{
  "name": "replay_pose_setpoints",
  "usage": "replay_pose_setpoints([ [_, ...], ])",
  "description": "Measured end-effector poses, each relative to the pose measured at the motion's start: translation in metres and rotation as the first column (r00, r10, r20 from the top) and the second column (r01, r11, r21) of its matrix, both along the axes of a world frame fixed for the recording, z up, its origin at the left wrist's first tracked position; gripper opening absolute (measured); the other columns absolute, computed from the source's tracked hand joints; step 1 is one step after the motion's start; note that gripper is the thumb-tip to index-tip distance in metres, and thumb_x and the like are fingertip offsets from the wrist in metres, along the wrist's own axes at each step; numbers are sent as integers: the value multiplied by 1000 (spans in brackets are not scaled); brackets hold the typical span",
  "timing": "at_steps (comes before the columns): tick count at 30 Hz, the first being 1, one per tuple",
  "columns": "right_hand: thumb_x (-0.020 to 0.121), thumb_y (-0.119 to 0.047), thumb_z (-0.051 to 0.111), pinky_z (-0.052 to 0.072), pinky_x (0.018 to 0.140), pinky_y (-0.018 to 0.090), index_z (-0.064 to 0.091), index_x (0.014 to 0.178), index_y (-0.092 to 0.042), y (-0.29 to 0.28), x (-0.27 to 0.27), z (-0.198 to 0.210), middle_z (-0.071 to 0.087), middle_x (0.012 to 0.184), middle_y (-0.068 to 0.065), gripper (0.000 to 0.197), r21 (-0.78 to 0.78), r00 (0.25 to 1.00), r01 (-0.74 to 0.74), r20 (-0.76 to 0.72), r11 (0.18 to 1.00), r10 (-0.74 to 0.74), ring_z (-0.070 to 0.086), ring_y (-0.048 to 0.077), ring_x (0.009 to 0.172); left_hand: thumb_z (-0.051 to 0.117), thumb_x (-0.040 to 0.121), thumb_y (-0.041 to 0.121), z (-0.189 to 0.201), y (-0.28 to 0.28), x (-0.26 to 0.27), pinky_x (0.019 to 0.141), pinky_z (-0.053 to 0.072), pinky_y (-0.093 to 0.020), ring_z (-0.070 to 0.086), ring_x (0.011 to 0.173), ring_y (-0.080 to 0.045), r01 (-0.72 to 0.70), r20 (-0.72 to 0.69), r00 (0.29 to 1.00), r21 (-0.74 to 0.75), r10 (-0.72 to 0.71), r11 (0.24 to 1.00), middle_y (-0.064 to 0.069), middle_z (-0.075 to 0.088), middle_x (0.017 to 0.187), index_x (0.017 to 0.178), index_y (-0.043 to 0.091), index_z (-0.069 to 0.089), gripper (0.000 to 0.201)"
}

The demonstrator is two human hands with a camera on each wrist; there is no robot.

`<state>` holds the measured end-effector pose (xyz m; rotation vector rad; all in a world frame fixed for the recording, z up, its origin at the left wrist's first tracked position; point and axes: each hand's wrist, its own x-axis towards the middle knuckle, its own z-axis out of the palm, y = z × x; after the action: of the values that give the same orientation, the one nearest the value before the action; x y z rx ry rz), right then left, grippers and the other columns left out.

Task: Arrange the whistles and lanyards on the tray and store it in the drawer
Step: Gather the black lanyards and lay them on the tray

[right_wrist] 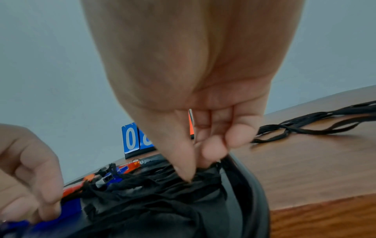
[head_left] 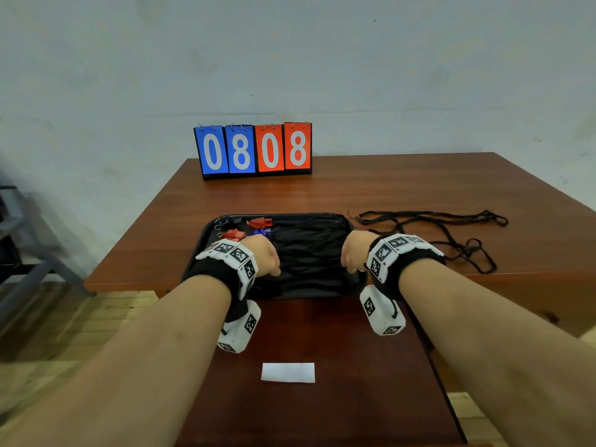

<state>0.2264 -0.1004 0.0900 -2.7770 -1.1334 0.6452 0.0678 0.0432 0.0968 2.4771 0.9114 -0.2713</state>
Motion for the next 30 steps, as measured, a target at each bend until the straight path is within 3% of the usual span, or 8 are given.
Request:
replay_pose_setpoints([
  [4, 89, -5, 54, 53, 91, 48, 68, 110, 5, 0, 5, 11, 67, 114, 23, 27, 112, 993, 26, -117, 993, -13, 64, 38, 106, 70, 86, 23, 11, 2, 6, 91, 53, -35, 66, 95, -19, -38, 156, 987, -29, 42, 999, -3, 73, 94, 95, 10, 77, 17],
  [7, 92, -7, 50, 55, 90, 44, 71, 107, 2, -7, 13, 15, 69, 112, 20, 27, 214, 994, 67, -103, 975, -46, 66, 35, 103, 67, 88, 25, 10, -1, 20, 82, 55, -32, 65, 78, -17, -67, 288, 954, -57, 81, 996, 0, 70, 74, 77, 13, 75, 18],
  [10, 94, -10, 48, 55, 89, 38, 72, 106, -2, -23, 24, 17, 70, 110, 15, 28, 252, 993, 113, -65, 961, -100, 65, 29, 102, 64, 90, 26, 11, -13, 40, 79, 56, -31, 66, 76, -17, -100, 371, 919, -105, 132, 990, 0, 72, 75, 71, 16, 71, 23],
  [18, 94, -12, 48, 52, 92, 37, 65, 117, -12, -82, 74, 4, 65, 120, 9, 28, 267, 952, 292, 12, 918, -306, 61, 27, 108, 59, 92, 29, 4, -66, 119, 75, 56, -30, 71, 83, -20, -4, 464, 882, -172, 85, 985, 1, 74, 80, 79, 14, 72, 23],
  [21, 95, -14, 50, 47, 99, 35, 49, 137, -15, -99, 94, -6, 52, 140, 8, 42, 248, 946, 320, -30, 915, -323, 52, 27, 124, 59, 92, 29, -1, -86, 147, 76, 57, -32, 71, 81, -22, 53, 468, 883, -172, 34, 984, -3, 74, 87, 86, 18, 71, 17],
  [23, 96, -15, 50, 43, 103, 34, 35, 147, -18, -106, 105, -12, 38, 151, 5, 53, 239, 949, 316, -81, 918, -305, 44, 25, 134, 59, 91, 29, -6, -95, 162, 77, 58, -33, 71, 83, -20, 61, 464, 885, -174, 27, 983, 0, 72, 96, 98, 20, 68, 15],
  [28, 97, -17, 50, 49, 86, 31, 17, 153, -22, -108, 122, -22, 30, 155, 5, 65, 168, 946, 316, -124, 934, -298, 53, 25, 123, 60, 91, 24, -18, -102, 185, 75, 53, -28, 68, 94, -21, 64, 442, 896, -223, 42, 973, 4, 62, 115, 119, 21, 61, 29],
  [30, 96, -17, 51, 49, 91, 33, 24, 152, -19, -108, 126, -24, 33, 153, 8, 62, 115, 953, 298, -85, 948, -290, 49, 27, 127, 60, 91, 23, -21, -103, 189, 79, 54, -31, 68, 95, -21, 62, 435, 900, -230, 45, 971, 4, 61, 114, 119, 21, 60, 29],
])
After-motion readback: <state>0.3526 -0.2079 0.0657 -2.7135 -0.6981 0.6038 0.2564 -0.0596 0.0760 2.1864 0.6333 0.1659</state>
